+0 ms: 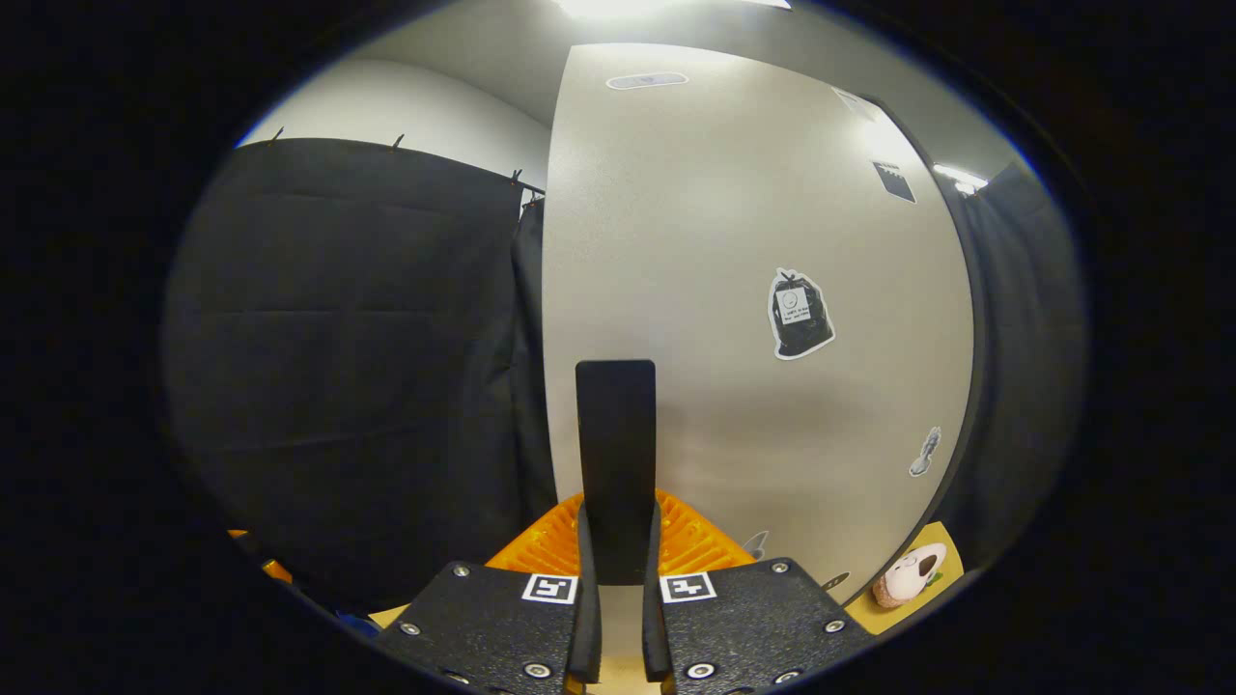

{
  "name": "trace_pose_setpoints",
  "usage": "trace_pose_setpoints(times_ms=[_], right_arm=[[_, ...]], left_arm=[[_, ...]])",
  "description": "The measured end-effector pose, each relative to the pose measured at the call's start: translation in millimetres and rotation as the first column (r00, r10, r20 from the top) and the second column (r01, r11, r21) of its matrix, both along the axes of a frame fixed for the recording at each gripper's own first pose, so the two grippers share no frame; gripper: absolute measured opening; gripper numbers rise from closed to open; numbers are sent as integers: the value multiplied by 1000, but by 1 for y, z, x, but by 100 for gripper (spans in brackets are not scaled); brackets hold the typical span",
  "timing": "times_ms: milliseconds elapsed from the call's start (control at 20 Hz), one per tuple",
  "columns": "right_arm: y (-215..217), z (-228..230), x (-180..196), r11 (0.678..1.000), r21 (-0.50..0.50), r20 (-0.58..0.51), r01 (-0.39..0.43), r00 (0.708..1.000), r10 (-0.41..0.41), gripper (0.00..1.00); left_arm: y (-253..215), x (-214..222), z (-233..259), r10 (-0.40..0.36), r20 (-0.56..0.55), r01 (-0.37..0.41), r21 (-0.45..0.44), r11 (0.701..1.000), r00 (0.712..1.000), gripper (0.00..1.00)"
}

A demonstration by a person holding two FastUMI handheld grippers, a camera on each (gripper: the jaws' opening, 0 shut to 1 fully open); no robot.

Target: Open the cabinet door with the right hand, grasp the bottle in the cabinet with the left hand and place it on the coaster, then close the cabinet door with the right hand.

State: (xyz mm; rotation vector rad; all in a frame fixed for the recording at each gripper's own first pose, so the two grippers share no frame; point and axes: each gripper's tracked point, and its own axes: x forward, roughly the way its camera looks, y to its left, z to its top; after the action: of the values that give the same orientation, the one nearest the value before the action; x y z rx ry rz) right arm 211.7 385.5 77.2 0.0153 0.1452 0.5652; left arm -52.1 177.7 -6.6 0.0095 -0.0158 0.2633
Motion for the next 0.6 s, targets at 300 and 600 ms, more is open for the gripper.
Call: trace_pose_setpoints(times_ms=[300,600], right_arm=[[-11,-1,-7,999,6,-6,-42,999,42,17],[-25,0,-14,998,18,-9,-68,998,68,17]], left_arm=[[-36,13,4,-45,10,45,-9,999,999,85],[-73,25,10,-93,19,93,0,996,996,87]])
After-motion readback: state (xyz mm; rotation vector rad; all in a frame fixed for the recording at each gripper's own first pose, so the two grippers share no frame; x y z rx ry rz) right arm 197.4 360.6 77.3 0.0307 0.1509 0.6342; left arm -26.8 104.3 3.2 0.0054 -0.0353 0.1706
